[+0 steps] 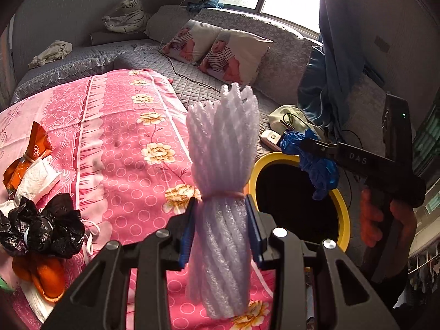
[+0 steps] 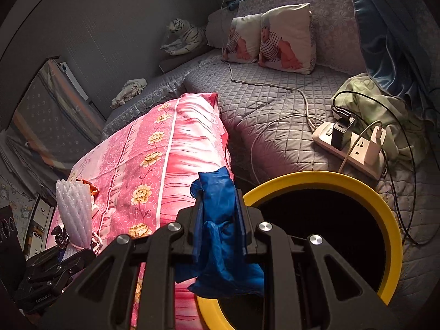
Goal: Collect trash
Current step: 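Carry the white mesh bundle and blue bag over the yellow-rimmed bin with both tools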
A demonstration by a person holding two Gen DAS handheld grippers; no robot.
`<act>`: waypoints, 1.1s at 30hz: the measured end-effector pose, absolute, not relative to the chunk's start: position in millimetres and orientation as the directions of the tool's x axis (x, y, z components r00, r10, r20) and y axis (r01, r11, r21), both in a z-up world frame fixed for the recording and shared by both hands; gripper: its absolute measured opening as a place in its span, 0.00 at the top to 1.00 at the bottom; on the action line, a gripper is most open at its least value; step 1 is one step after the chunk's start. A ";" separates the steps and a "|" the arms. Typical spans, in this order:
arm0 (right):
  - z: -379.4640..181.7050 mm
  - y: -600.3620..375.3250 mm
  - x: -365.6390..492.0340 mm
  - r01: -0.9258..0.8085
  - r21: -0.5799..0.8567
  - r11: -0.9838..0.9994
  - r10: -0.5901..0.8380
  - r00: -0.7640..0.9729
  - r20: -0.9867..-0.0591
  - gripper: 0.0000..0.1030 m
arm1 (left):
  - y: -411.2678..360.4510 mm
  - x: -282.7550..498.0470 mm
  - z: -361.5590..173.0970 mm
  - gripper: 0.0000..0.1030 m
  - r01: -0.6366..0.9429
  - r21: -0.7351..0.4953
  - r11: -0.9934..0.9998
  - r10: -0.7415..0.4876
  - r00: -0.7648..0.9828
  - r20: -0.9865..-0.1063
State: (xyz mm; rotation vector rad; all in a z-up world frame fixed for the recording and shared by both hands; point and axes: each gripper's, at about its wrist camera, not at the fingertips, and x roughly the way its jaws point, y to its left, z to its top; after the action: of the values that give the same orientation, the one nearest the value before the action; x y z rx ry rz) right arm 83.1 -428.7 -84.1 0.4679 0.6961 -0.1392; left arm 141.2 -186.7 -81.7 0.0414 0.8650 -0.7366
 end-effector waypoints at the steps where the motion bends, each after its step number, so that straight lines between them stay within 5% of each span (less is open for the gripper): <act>1: -84.7 -433.6 80.3 0.292 0.364 0.884 0.014 0.763 -0.647 0.81 | -194.5 141.7 -82.6 0.69 0.613 -0.253 0.748 -0.576 0.412 -0.706; 13: -91.4 -488.3 39.5 0.463 0.328 0.824 -0.149 0.734 -0.662 0.81 | -267.1 124.6 -91.3 0.69 0.717 -0.247 0.652 -0.620 0.317 -0.717; 33: -109.8 -500.2 35.9 0.534 0.296 0.792 -0.192 0.678 -0.710 0.80 | -306.2 119.1 -116.7 0.69 0.743 -0.260 0.617 -0.612 0.244 -0.753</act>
State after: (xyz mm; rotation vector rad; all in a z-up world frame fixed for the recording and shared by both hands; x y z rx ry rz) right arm 35.9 -500.2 -109.8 0.5170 0.7176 -0.4293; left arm 119.1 -306.2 -116.7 0.1613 0.9452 -0.9300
